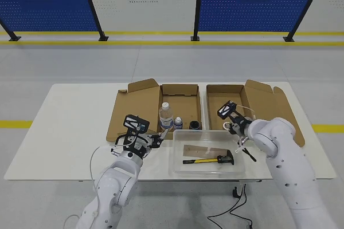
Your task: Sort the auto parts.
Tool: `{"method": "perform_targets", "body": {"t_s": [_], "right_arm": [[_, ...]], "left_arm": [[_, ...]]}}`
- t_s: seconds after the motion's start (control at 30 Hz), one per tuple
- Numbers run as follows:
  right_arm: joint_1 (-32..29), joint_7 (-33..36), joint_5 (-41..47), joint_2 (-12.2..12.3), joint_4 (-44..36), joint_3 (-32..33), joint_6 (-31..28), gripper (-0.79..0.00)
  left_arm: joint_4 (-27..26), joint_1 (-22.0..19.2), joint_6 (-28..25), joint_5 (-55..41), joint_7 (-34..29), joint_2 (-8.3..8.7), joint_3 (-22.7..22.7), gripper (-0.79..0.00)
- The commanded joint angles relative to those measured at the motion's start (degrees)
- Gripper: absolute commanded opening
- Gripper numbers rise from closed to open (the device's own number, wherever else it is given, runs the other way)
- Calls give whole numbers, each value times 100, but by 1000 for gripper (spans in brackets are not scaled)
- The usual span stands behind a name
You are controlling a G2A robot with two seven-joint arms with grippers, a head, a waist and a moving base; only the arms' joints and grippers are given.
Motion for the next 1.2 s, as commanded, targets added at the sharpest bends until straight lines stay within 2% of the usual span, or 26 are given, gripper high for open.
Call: {"method": "perform_targets", "body": {"t_s": [0.0,0.17,0.3,0.37,0.63,0.67,0.77,0.87,1.17], "right_arm": [[-340,299,31,65,-424,108,-442,-523],[-739,550,87,160,-805,235,-978,-434],[-862,432,-10,225,-846,129,-1163,-409],[-908,350,-28,262,-853,50,-1245,-348],[-919,310,-28,385,-811,-391,-1285,-308],[-890,315,-72,396,-784,-466,-1280,-326],[-796,357,-43,410,-624,-638,-1238,-289],[-682,400,149,402,-394,-778,-1195,-348],[-346,501,-10,352,129,-1252,-1086,-323]], "left_arm": [[0,0,0,0,0,0,0,0],[0,0,0,0,0,0,0,0],[0,0,0,0,0,0,0,0],[0,0,0,0,0,0,0,0],[0,0,0,0,0,0,0,0],[0,0,0,0,0,0,0,0],[0,0,0,0,0,0,0,0],[0,0,0,0,0,0,0,0],[0,0,0,0,0,0,0,0]]}}
